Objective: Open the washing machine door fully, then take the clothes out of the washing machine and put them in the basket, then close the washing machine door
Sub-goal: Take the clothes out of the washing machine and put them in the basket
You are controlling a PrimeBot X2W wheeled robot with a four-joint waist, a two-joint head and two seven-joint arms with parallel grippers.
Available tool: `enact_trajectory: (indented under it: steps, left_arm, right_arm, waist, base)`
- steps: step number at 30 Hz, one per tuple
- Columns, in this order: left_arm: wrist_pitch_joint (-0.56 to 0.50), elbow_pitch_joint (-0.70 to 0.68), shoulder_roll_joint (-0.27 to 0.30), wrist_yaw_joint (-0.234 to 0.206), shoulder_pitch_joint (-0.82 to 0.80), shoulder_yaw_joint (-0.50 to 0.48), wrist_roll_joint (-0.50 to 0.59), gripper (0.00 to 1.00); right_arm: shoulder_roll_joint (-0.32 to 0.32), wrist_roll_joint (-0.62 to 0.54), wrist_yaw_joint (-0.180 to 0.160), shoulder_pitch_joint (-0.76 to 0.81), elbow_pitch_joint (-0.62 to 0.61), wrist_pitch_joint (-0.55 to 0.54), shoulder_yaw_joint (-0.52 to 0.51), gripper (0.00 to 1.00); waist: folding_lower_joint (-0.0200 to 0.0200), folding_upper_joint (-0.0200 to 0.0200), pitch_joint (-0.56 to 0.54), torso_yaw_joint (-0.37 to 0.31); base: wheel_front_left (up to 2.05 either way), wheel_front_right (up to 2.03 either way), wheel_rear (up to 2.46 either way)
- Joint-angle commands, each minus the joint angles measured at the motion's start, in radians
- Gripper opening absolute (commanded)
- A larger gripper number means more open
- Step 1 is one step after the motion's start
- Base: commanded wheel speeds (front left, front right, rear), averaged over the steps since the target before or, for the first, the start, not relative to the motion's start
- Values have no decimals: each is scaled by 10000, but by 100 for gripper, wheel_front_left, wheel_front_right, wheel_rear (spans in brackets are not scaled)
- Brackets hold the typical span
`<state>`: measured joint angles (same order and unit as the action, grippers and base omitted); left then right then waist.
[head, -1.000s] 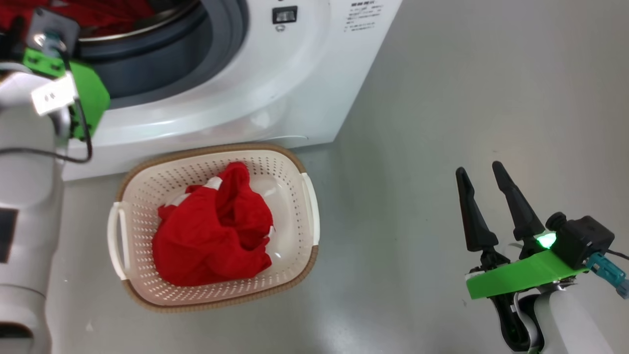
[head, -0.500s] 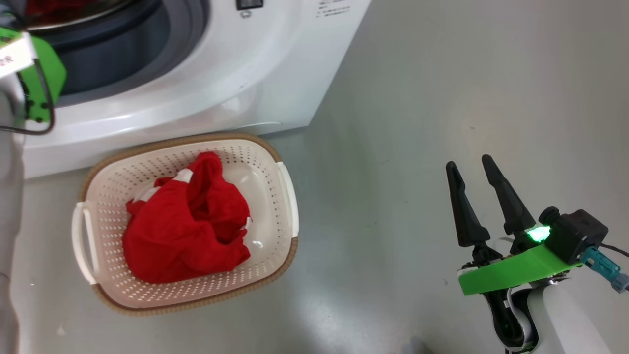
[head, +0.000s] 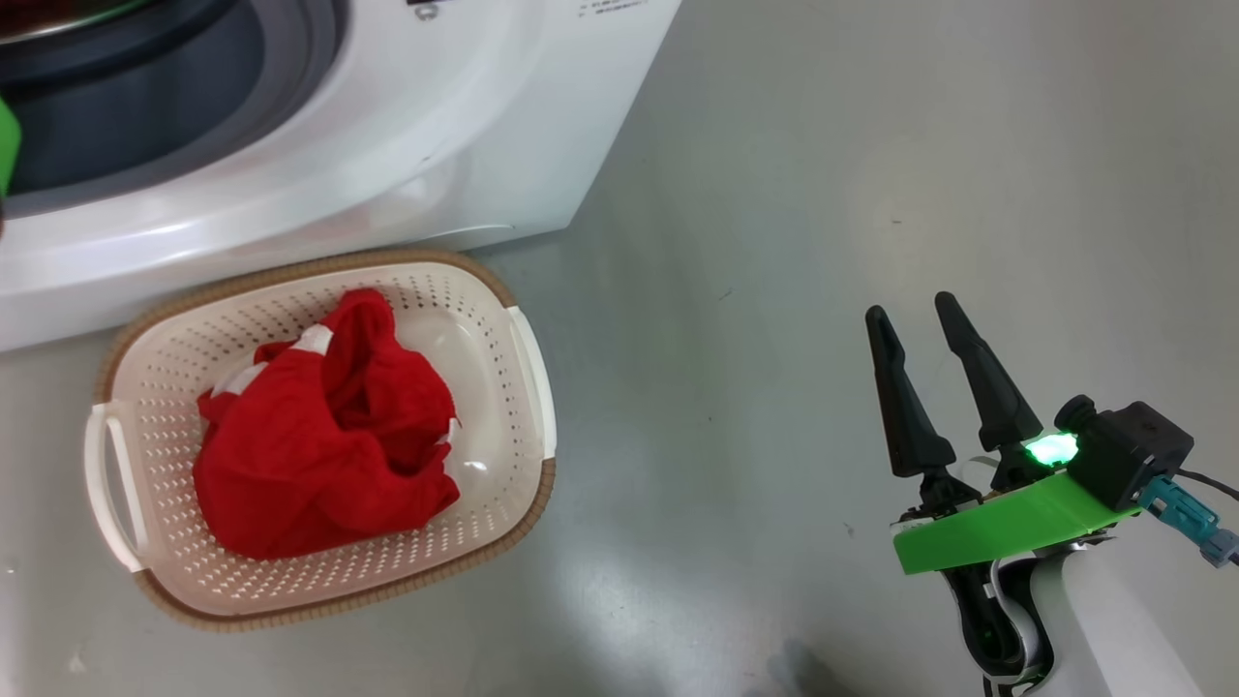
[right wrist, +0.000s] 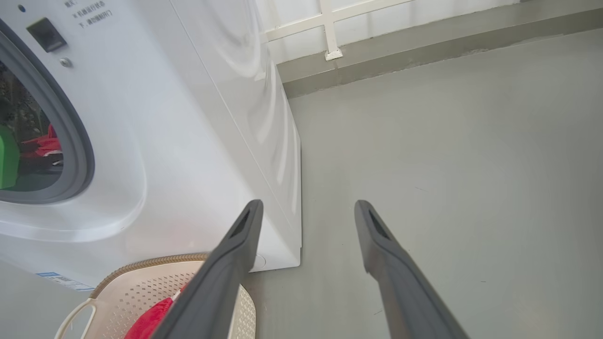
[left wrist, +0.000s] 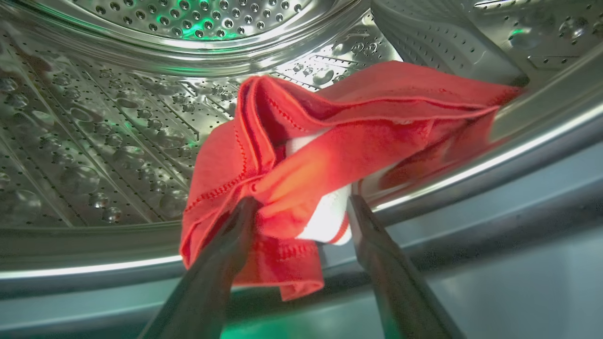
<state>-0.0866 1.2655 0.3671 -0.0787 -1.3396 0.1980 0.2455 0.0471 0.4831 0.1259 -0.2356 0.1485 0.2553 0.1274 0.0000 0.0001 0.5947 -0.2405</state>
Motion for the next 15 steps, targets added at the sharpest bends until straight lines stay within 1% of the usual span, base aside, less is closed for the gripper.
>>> enact_trajectory:
  steps: [1,5,6,7,8,9,10,12,15]
  left_arm:
    - [24,-136,588,-43,-252,-66,-67,100]
    - [-13,-28,727,3,-275,-15,-130,100]
    - [-45,-3,749,22,-270,11,-136,75]
    - [-43,15,779,25,-271,40,-135,53]
    - [-40,31,808,13,-274,66,-135,43]
    - [-44,47,835,9,-270,102,-128,21]
    - [-45,62,863,15,-268,131,-127,13]
    - [-45,100,908,24,-265,184,-167,0]
    - [57,123,899,38,-253,222,-235,0]
  right_arm:
    - [32,46,48,-36,-255,65,227,100]
    - [32,66,48,-60,-252,65,262,100]
    - [32,66,48,-60,-246,65,269,100]
    - [32,67,48,-62,-245,65,276,100]
    - [32,69,48,-68,-246,65,285,100]
    - [32,68,48,-74,-246,65,295,100]
    - [32,68,48,-78,-246,65,303,100]
    - [32,62,48,-81,-238,65,322,100]
    - [32,49,48,-74,-221,65,311,100]
  waist:
    - [0,-1,60,-43]
    - [0,-1,94,-88]
    - [0,-1,86,-96]
    - [0,-1,88,-104]
    - [0,-1,88,-112]
    - [0,-1,80,-119]
    - [0,-1,74,-124]
    - [0,-1,52,-129]
    - [0,-1,23,-103]
  base:
    - [0,0,0]
    - [0,0,0]
    - [0,0,0]
    - [0,0,0]
    - [0,0,0]
    - [0,0,0]
    - [0,0,0]
    - [0,0,0]
    - [0,0,0]
